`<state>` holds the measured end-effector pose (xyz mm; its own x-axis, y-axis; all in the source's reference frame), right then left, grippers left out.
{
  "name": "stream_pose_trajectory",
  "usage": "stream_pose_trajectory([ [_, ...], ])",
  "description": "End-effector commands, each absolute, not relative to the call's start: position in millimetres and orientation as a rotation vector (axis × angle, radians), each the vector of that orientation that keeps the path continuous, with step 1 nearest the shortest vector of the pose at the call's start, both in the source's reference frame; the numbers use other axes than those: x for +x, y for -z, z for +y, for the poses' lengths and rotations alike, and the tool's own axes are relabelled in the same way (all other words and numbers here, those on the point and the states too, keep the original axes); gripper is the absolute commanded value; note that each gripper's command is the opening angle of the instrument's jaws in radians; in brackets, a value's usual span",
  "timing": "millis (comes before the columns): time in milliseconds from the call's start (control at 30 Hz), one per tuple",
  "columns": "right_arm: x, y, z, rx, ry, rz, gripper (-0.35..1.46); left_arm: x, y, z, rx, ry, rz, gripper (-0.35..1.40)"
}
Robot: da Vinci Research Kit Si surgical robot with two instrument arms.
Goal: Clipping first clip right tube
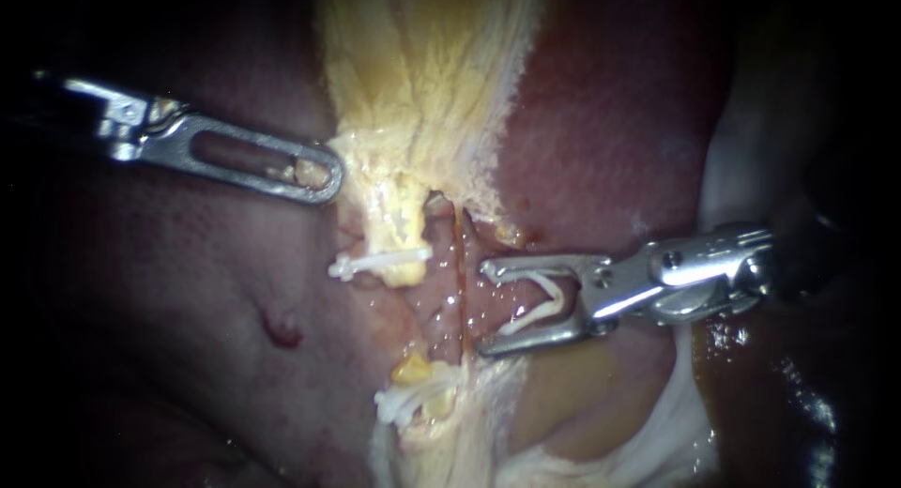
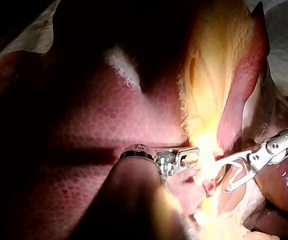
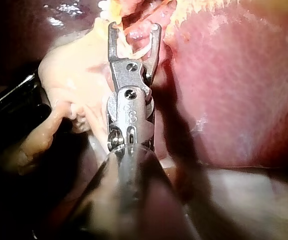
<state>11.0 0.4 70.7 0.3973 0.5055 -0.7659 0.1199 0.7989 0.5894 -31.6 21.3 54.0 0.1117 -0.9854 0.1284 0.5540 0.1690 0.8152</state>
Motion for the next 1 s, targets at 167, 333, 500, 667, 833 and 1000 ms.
stream_pose_trajectory([
  [167,12.6,-71.4,-0.1,0.677,-0.283,1.178,0.5,-31.6,-54.1,21.3,0.69,1.272,-0.788,-0.35],
  [333,13.6,-71.8,-0.3,0.724,-0.299,1.2,0.5,-31.6,-54.1,21.3,0.69,1.272,-0.788,-0.35],
  [500,14.4,-71.8,-0.3,0.775,-0.324,1.24,0.5,-31.6,-54.2,21.3,0.69,1.272,-0.788,-0.35],
  [667,14.7,-71.7,-0.3,0.801,-0.339,1.256,0.5,-31.6,-54.3,21.3,0.69,1.271,-0.788,-0.35],
  [833,14.5,-71.1,-0.5,0.82,-0.351,1.265,0.5,-31.5,-54.5,21.3,0.689,1.271,-0.788,-0.35],
  [1000,14.7,-69.7,-1.1,0.874,-0.351,1.291,0.5,-31.5,-54.5,21.3,0.69,1.271,-0.788,-0.35],
])
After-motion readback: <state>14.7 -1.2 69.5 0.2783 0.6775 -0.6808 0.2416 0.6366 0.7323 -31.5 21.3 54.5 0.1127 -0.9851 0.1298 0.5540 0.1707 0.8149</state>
